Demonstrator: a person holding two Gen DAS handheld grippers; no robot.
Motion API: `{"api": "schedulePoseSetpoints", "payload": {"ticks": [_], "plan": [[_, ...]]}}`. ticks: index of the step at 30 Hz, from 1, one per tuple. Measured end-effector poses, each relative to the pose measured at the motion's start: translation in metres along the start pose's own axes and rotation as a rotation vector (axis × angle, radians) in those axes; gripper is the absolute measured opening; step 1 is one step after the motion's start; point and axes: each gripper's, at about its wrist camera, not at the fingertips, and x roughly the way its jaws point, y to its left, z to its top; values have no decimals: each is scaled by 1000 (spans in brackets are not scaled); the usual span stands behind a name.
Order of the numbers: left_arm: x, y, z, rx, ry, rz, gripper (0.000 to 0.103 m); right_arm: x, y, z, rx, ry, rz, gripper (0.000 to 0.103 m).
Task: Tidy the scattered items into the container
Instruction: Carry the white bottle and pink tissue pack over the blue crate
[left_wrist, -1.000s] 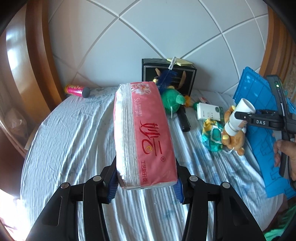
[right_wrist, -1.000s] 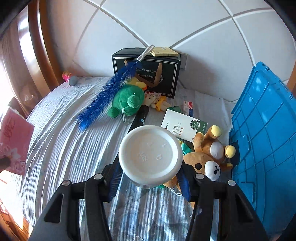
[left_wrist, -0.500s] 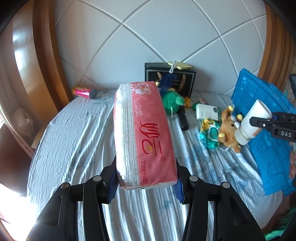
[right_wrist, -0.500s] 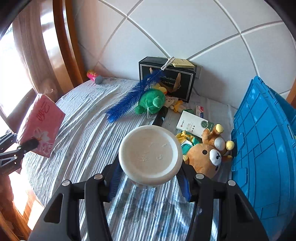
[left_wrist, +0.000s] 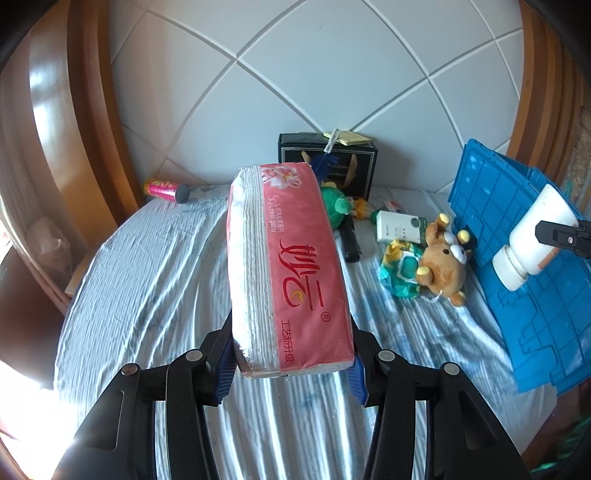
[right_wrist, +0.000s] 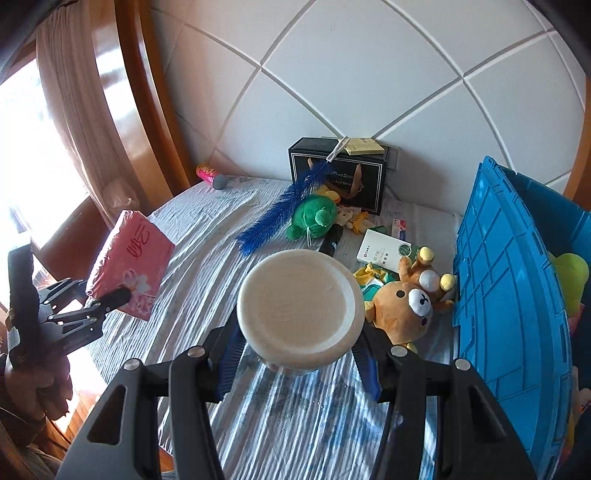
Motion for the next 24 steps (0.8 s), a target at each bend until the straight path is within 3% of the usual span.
{"api": "schedulePoseSetpoints", "payload": {"ticks": [13, 16, 21, 24], "plan": [[-10, -29, 3, -11, -32, -9, 48, -38, -26, -5, -5, -17, -5, 53], [-11, -35, 4, -10, -34, -6, 48, -58, -24, -1, -35, -79, -23, 53], [-8, -43, 6, -16, -30, -1, 48, -18, -29, -17, -44, 68, -8, 52], [-11, -45, 7, -15, -36, 2, 48, -51, -23, -7, -70, -80, -31, 52]]}}
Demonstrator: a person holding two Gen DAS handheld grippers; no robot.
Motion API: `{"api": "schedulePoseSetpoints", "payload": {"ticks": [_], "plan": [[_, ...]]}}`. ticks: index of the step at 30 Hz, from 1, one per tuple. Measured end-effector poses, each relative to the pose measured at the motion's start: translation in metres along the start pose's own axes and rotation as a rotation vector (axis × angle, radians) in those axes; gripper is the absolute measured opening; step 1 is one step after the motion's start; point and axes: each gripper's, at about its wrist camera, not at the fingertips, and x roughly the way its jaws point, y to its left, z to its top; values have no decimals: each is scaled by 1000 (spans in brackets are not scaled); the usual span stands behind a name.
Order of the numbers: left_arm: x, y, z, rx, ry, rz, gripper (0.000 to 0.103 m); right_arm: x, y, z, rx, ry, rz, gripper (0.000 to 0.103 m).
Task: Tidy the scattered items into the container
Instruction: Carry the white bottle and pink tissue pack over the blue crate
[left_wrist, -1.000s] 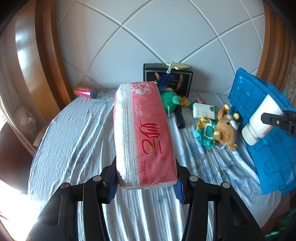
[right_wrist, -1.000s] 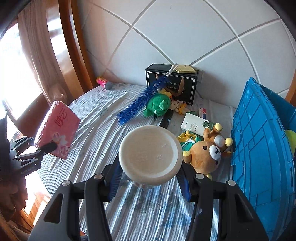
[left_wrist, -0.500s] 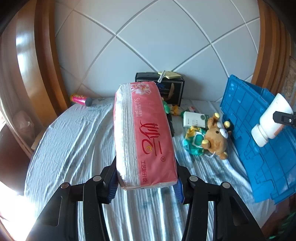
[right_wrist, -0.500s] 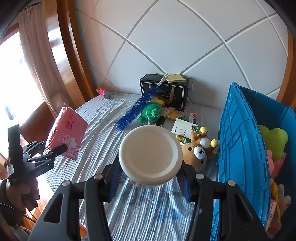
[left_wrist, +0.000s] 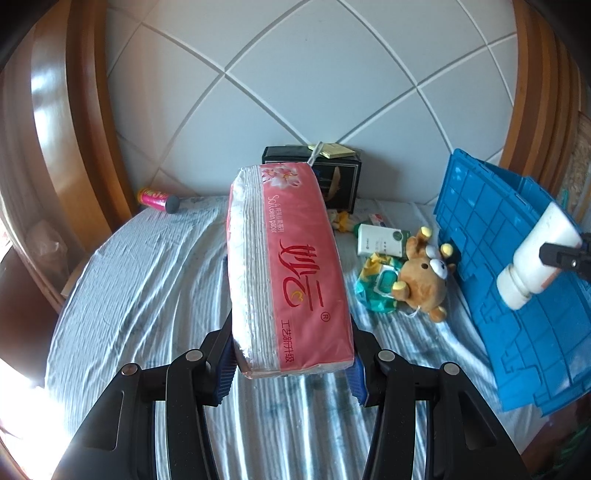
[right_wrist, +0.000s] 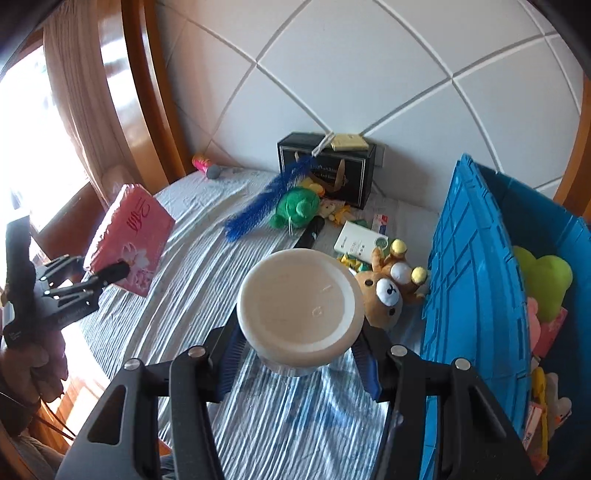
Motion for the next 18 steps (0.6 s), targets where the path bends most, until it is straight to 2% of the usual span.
{"api": "schedulePoseSetpoints", "payload": {"ticks": [1, 3, 4, 7, 11, 18], "plan": [[0, -1, 0, 2, -1, 1, 48, -3, 1, 1, -14, -18, -10, 52], [1, -2, 1, 5, 0, 1, 48, 29, -4, -9, 8, 116, 19, 52], [1, -3, 2, 4, 0, -1, 48, 38, -8, -14, 30, 145, 24, 52], [0, -4, 5, 5, -6, -1, 48, 23, -4, -8, 10, 77, 16, 52], [2, -8, 9, 9, -5, 2, 48, 26, -5, -8, 0, 95, 18, 52], [-2, -15, 13, 20, -11, 8, 48, 12, -7, -4, 12, 64, 28, 52]]}}
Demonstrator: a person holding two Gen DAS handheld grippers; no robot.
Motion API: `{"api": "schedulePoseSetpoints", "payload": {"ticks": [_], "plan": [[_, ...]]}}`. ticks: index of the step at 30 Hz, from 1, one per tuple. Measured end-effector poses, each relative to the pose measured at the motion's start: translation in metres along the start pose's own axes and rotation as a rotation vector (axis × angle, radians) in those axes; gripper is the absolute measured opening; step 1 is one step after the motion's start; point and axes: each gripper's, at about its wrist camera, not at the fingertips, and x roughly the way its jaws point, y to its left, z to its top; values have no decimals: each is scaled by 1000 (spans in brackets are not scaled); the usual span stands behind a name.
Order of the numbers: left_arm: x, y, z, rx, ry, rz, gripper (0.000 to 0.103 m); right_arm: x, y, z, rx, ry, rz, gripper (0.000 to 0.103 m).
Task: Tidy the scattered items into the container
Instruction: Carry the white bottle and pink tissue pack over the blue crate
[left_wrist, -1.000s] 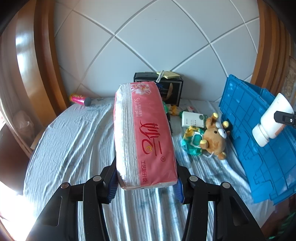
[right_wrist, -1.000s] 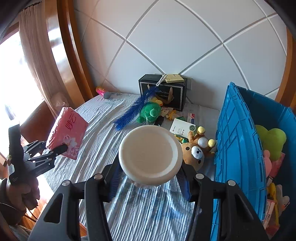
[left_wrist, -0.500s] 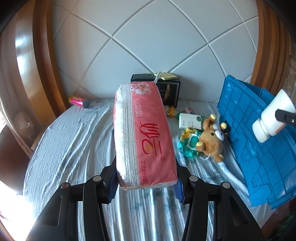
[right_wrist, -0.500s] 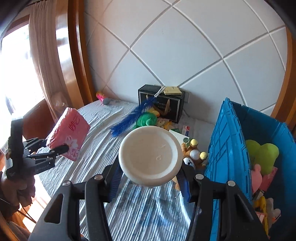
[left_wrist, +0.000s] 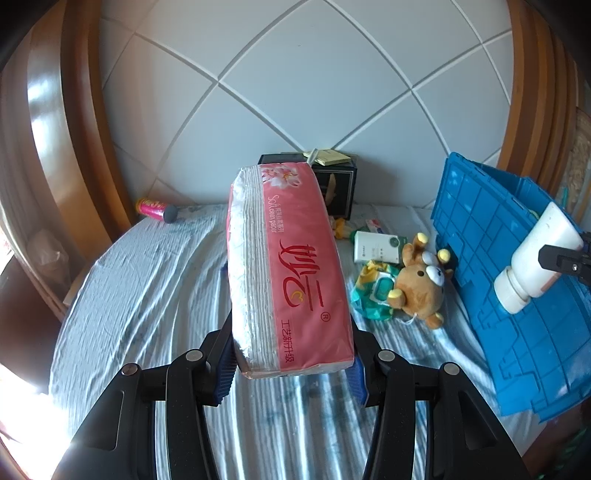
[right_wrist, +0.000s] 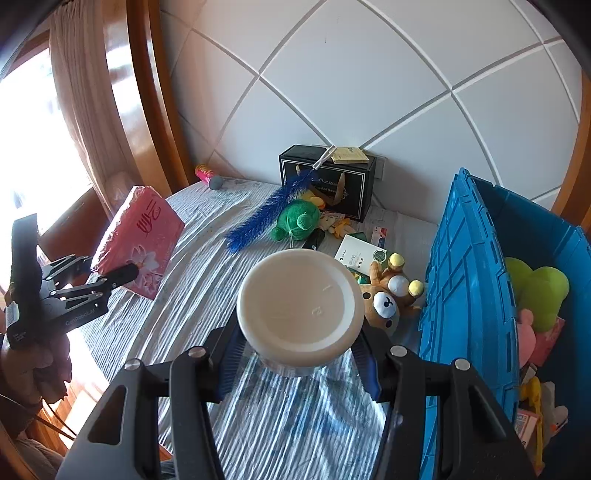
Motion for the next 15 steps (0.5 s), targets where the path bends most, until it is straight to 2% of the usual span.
{"api": "schedulePoseSetpoints", "payload": {"ticks": [8, 15], "plan": [[-9, -17, 14, 25, -17, 8, 48, -20, -9, -1, 18, -33, 22, 52], [-22, -50, 32, 65, -43, 8, 48, -46, -29, -3, 45, -78, 33, 52]]}}
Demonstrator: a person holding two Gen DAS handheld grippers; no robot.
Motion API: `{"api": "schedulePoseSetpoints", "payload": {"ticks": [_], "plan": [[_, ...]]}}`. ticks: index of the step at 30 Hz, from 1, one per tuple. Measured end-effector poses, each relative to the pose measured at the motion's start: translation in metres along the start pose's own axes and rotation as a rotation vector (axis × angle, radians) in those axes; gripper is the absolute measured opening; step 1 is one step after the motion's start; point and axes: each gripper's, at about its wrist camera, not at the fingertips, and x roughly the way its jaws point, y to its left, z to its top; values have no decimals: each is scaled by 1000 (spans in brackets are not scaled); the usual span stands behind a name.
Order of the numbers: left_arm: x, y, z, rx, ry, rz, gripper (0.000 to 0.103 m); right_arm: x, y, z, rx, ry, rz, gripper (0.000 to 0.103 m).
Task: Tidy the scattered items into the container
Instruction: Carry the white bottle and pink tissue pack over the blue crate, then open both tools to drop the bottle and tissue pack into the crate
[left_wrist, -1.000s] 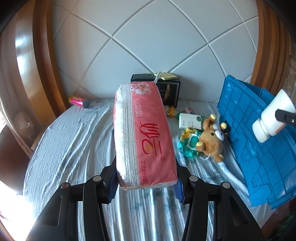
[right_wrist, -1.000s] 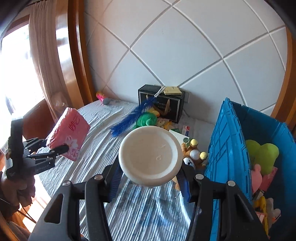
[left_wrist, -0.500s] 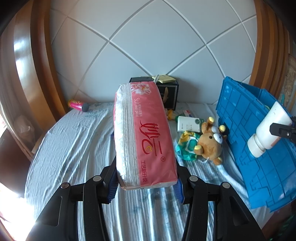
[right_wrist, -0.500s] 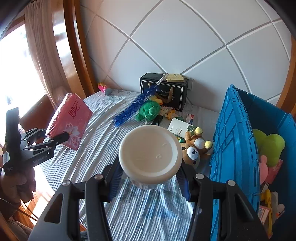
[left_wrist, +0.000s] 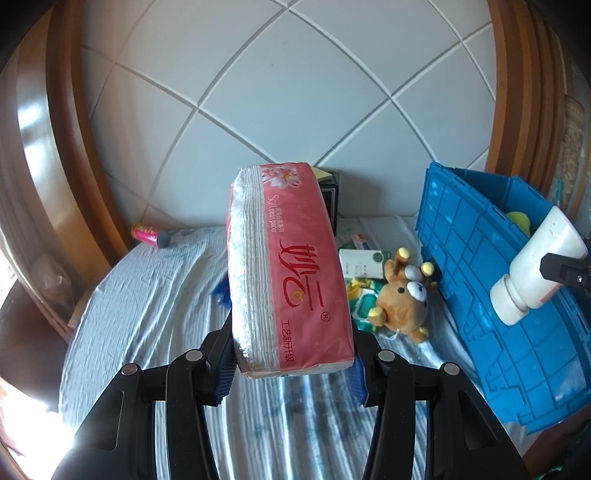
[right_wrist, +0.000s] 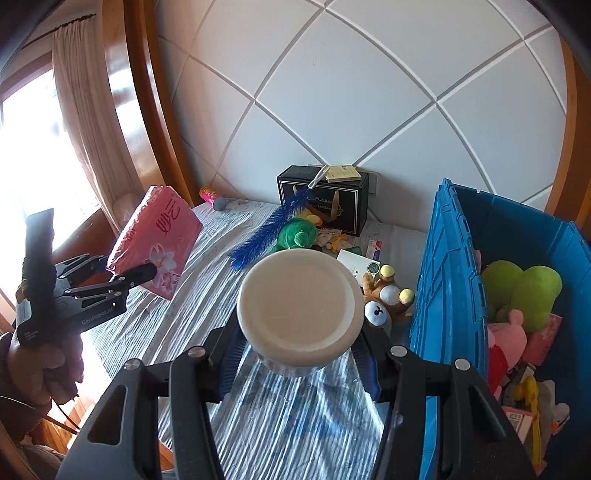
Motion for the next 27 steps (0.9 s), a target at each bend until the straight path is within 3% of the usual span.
{"api": "schedulePoseSetpoints", "payload": {"ticks": [12, 27], "plan": [[-13, -81, 41, 113, -54, -57, 48, -51, -66, -3, 102, -82, -33, 52], [-17, -208, 107, 280, -151, -202, 48, -121, -144, -10, 209, -174, -146, 53]]}}
